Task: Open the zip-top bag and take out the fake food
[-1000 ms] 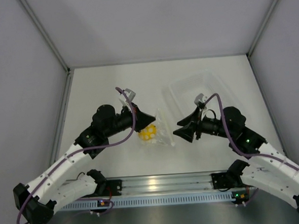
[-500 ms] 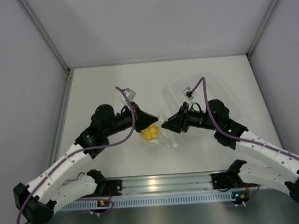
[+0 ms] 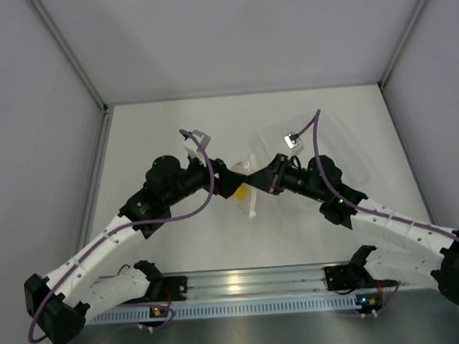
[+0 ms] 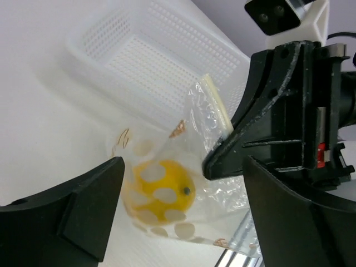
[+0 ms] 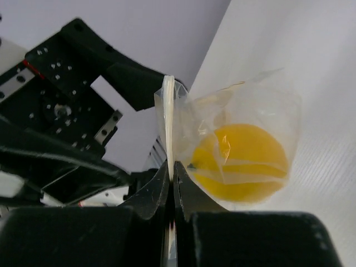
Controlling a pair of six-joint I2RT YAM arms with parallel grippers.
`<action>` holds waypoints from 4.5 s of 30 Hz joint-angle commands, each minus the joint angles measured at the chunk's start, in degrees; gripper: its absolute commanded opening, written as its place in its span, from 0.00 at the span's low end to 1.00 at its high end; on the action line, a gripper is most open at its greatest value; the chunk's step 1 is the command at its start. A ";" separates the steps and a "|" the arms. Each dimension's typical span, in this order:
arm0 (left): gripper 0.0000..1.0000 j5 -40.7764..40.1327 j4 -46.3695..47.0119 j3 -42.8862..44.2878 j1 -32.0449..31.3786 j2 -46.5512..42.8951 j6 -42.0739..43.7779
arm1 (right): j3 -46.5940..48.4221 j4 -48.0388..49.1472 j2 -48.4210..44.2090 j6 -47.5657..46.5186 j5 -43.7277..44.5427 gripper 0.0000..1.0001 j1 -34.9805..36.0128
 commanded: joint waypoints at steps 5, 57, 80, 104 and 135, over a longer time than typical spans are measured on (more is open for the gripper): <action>0.98 -5.26 0.94 1.15 0.10 -3.82 6.21 | -0.88 4.55 1.73 19.84 20.71 0.00 0.99; 0.44 -37.69 42.78 -22.14 -25.56 -3.91 44.72 | 15.83 -17.98 7.53 27.05 23.54 0.00 0.99; 0.00 -34.35 33.06 -20.40 -23.73 -7.69 34.89 | 8.46 6.31 7.27 19.41 11.96 0.58 -2.43; 0.00 11.97 -0.46 0.09 -13.17 -10.16 16.25 | 15.83 -20.00 -8.02 -62.06 -31.64 0.56 -5.16; 0.25 6.35 -0.91 3.43 -13.08 -9.80 19.76 | 16.89 -19.56 -6.62 -55.30 -30.34 0.00 -0.59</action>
